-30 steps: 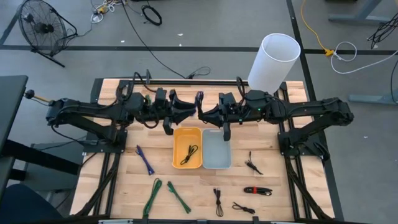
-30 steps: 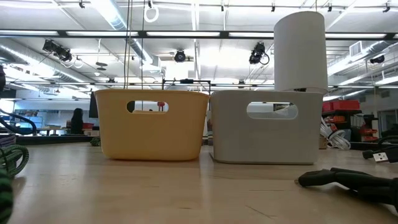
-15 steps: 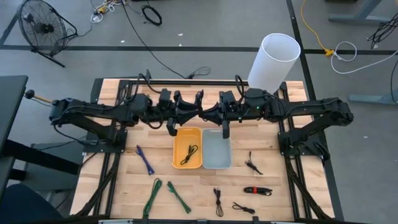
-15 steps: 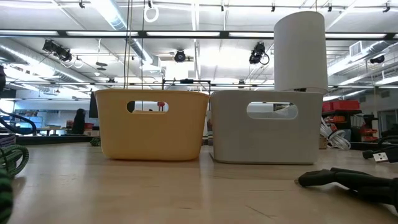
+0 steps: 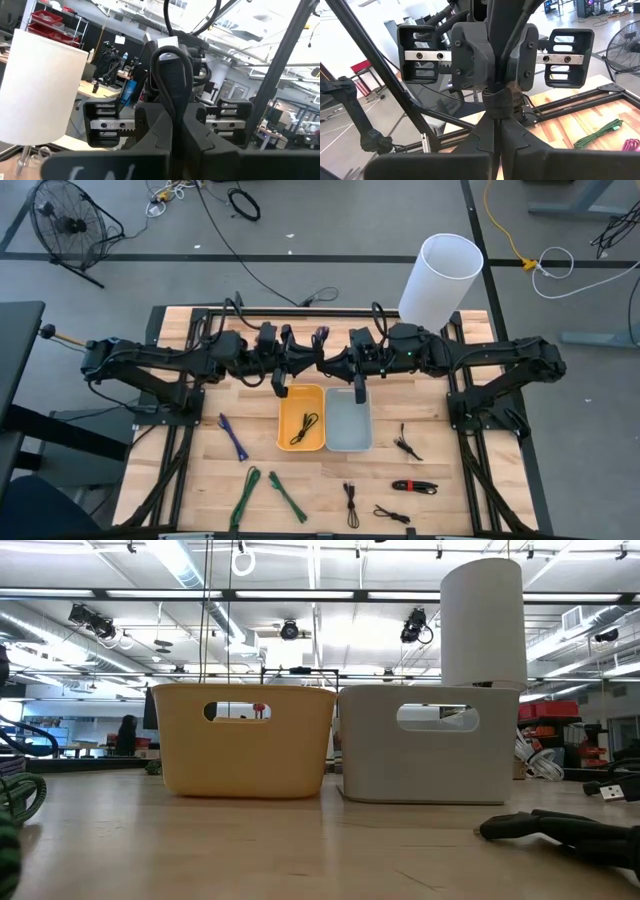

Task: Pick & Place USB Port
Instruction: Put the black charger cable into the yellow bin

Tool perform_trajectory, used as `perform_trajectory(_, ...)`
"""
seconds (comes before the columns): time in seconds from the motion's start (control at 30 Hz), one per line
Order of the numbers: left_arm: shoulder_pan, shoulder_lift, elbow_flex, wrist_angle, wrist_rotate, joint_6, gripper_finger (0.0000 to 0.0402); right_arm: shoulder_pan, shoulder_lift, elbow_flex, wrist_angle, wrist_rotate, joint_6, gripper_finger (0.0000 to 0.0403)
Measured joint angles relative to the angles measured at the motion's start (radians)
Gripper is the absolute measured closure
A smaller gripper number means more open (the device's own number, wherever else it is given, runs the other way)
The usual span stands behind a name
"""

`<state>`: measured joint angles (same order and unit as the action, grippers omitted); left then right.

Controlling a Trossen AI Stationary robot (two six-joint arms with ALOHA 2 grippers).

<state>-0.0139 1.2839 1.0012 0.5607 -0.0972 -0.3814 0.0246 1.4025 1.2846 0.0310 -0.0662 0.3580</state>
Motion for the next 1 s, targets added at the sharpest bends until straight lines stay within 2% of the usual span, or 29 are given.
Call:
perform_trajectory(0.2,0.000,-0.008,0.001,-0.034,-0.035,-0.001,0.0387,-0.003,0.001,0.000,-0.006,0.002,-0.026,0.0358)
perform_trajectory(0.3,0.004,-0.047,0.000,-0.125,-0.082,-0.001,0.0387,-0.014,-0.008,0.000,-0.039,0.025,-0.027,0.0337)
perform_trajectory(0.5,0.005,-0.170,-0.001,-0.407,-0.214,-0.045,0.0387,-0.057,-0.053,0.001,-0.167,0.056,-0.027,0.0303)
perform_trajectory(0.77,-0.062,-0.196,0.000,-0.760,-0.252,-0.371,0.0388,-0.138,-0.115,0.001,-0.287,0.058,-0.069,0.0273)
perform_trajectory(0.87,-0.106,-0.164,-0.002,-0.860,-0.304,-0.466,0.0388,-0.170,-0.136,0.001,-0.301,0.058,-0.088,0.0270)
perform_trajectory(1.0,-0.149,-0.116,0.001,-0.914,-0.322,-0.597,0.0388,-0.204,-0.155,0.001,-0.312,0.058,-0.119,0.0273)
